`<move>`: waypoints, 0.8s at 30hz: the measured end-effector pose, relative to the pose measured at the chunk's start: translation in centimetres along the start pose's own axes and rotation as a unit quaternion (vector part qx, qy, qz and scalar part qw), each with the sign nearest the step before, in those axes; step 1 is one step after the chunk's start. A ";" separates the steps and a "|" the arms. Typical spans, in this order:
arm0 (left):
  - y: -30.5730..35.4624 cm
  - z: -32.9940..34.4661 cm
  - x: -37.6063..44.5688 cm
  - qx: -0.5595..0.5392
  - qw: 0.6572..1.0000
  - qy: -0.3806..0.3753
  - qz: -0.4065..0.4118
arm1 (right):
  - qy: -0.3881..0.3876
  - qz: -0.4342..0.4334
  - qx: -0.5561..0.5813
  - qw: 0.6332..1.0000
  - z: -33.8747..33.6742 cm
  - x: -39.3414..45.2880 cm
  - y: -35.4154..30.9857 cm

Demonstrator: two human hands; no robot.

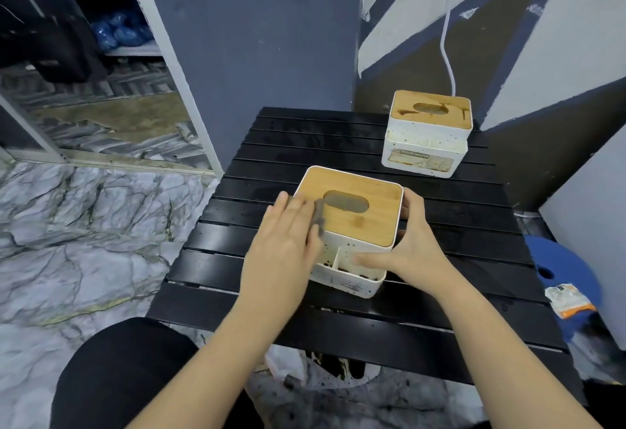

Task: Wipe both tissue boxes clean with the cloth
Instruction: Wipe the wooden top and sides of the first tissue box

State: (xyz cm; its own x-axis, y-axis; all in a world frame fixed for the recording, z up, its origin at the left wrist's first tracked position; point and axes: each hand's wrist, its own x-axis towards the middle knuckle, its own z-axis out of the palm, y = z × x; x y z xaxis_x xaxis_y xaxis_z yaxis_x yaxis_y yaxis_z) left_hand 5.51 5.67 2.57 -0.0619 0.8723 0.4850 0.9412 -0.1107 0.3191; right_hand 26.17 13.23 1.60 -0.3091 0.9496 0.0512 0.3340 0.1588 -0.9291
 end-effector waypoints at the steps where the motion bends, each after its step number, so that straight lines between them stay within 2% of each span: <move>1: -0.2 -0.1 0.1 -0.035 0.999 -0.007 -0.024 | -0.002 0.005 -0.003 1.000 -0.1 -0.1 0.0; 6: 0.1 -0.6 0.6 -0.123 0.986 -0.004 -0.112 | -0.080 0.055 -0.027 0.995 -1.8 -0.4 -2.3; 8: 0.1 -0.7 0.4 -0.133 0.981 -0.020 -0.140 | -0.065 0.079 -0.038 0.994 -2.1 0.3 -3.9; 11: 0.2 -1.0 0.1 -0.122 0.981 -0.016 -0.151 | -0.035 0.047 -0.198 0.979 -1.3 3.0 -6.0; 15: 0.0 -1.4 0.0 -0.136 0.972 -0.030 -0.191 | -0.107 0.033 -0.334 0.936 1.1 6.7 -8.5; 17: -0.2 -1.6 0.0 -0.138 0.972 -0.041 -0.184 | -0.116 0.038 -0.375 0.919 2.0 7.7 -9.2; 21: -0.7 -2.5 0.2 -0.151 0.974 -0.070 -0.153 | -0.080 0.027 -0.384 0.919 1.8 7.4 -10.1; 24: -0.9 -3.6 1.4 -0.127 0.986 -0.059 -0.087 | 0.013 -0.002 -0.356 0.934 1.1 5.6 -10.2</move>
State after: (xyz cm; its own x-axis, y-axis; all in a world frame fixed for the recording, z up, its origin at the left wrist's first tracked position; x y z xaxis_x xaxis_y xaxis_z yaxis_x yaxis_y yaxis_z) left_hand 3.35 5.22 5.88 -0.1617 0.9361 0.3125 0.8055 -0.0578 0.5898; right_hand 20.08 16.64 10.97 -0.2938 0.9532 0.0717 0.8435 0.2938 -0.4496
